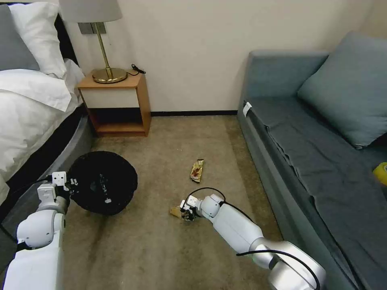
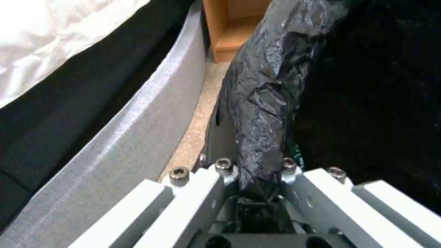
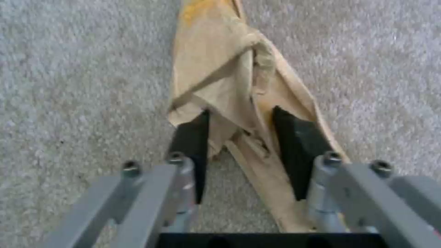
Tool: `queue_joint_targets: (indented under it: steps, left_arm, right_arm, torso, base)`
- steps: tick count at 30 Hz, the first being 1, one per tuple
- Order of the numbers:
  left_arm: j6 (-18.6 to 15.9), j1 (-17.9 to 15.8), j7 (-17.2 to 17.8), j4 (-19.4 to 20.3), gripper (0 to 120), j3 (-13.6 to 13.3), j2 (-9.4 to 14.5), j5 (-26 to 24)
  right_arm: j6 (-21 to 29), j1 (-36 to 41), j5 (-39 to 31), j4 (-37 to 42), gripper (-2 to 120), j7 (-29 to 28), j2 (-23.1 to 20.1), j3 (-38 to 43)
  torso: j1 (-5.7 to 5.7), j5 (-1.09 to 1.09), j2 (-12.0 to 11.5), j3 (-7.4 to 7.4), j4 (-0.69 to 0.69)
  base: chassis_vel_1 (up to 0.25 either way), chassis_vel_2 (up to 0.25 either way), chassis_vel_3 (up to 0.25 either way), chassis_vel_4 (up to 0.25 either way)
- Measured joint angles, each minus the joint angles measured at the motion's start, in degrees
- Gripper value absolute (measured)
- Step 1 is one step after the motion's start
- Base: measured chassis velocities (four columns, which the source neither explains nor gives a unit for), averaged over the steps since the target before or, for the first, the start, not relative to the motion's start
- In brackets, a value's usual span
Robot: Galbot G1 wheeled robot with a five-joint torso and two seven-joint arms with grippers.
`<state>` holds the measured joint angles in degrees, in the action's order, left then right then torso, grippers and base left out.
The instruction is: Pick up the trash bin, then pick up the garbage on the floor and place it into the trash bin.
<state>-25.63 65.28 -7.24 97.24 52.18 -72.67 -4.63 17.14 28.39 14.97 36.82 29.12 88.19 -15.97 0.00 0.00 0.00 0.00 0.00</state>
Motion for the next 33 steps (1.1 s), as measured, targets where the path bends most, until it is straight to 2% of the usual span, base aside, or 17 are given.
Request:
queue_joint_targets:
  steps: [2,5,6,9,17,27,29,33]
  left_arm:
    - [0.0,0.0,0.0,0.1,1,0.0,0.0,0.0]
    - [0.0,0.0,0.0,0.1,1,-0.1,-0.1,0.0]
    - [0.0,0.0,0.0,0.1,1,-0.1,-0.1,0.0]
    - [0.0,0.0,0.0,0.3,1,-0.3,-0.1,0.1]
    - [0.0,0.4,0.0,0.6,1,-0.3,-0.2,0.2]
    - [0.1,0.2,-0.2,0.4,1,-0.8,0.1,0.6]
    - [0.3,0.0,-0.2,-0.1,1,-0.9,0.1,0.8]
    - [0.4,0.0,-0.3,-0.3,1,-1.1,0.2,0.8]
  right_arm:
    - [0.0,0.1,0.0,0.0,28,0.0,-0.1,0.1]
    - [-0.1,0.2,0.0,0.2,13,-0.1,-0.3,0.2]
    - [-0.1,0.2,0.0,0.2,13,-0.1,-0.3,0.2]
    - [-0.1,0.3,-0.1,0.4,0,-0.1,-0.6,0.3]
    - [-0.3,0.7,-0.6,2.3,0,-0.1,-1.6,1.5]
    - [-4.1,2.0,-3.5,11.2,0,0.9,-3.6,5.5]
    - [-6.3,2.0,-6.2,15.3,0,1.7,-4.0,6.7]
    - [-6.6,1.5,-11.0,20.2,0,2.2,-4.6,7.2]
  torso:
    - [0.0,0.0,0.0,0.0,0.0]
    - [0.0,0.0,0.0,0.0,0.0]
    - [0.0,0.0,0.0,0.0,0.0]
    - [0.0,0.0,0.0,0.0,0.0]
    - [0.0,0.0,0.0,0.0,0.0]
    - [0.0,0.0,0.0,0.0,-0.01]
    - [0.0,0.0,0.0,0.0,0.0]
    - [0.0,0.0,0.0,0.0,0.0]
  base:
    - [0.0,0.0,0.0,0.0]
    - [0.0,0.0,0.0,0.0]
    - [0.0,0.0,0.0,0.0]
    - [0.0,0.0,0.0,0.0]
    - [0.0,0.0,0.0,0.0]
    - [0.0,0.0,0.0,0.0]
    - [0.0,0.0,0.0,0.0]
    - [0.0,0.0,0.0,0.0]
